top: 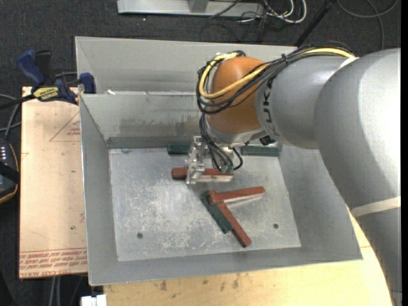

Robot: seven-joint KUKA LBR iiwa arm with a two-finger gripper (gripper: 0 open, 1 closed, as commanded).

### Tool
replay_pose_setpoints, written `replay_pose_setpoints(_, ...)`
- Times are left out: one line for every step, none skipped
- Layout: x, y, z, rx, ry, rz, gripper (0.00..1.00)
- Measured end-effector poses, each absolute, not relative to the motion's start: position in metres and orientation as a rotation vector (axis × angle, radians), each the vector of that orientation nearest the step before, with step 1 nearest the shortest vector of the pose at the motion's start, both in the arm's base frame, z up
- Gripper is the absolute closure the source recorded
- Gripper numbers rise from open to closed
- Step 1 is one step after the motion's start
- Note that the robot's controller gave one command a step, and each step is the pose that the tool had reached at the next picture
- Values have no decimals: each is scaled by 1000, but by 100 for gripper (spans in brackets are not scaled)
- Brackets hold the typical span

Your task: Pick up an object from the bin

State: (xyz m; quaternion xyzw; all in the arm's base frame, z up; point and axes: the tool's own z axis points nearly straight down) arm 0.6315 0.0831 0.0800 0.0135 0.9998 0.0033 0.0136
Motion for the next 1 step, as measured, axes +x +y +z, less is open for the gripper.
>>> replay_pose_setpoints(640,76,235,82,3133,3,100)
